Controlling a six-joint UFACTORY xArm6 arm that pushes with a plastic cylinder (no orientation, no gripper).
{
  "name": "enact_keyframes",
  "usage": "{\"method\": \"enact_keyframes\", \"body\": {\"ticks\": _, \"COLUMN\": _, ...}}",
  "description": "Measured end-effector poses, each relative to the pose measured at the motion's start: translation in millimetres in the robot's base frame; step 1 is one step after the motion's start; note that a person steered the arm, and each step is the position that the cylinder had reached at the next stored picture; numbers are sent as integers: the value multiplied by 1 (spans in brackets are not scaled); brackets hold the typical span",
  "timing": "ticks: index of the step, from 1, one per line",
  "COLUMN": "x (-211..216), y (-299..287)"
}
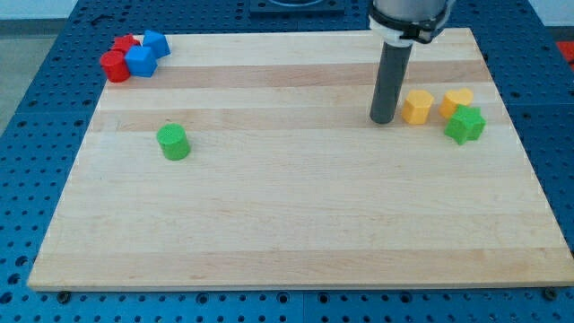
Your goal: Move yellow hexagon to the left side of the yellow heart
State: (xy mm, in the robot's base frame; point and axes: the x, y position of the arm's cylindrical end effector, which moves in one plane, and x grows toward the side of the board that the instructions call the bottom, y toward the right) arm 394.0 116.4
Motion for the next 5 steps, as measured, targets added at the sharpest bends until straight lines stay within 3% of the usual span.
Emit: {"method": "enact_keyframes", "body": {"ticks": 5, "x": -24, "y": 44}}
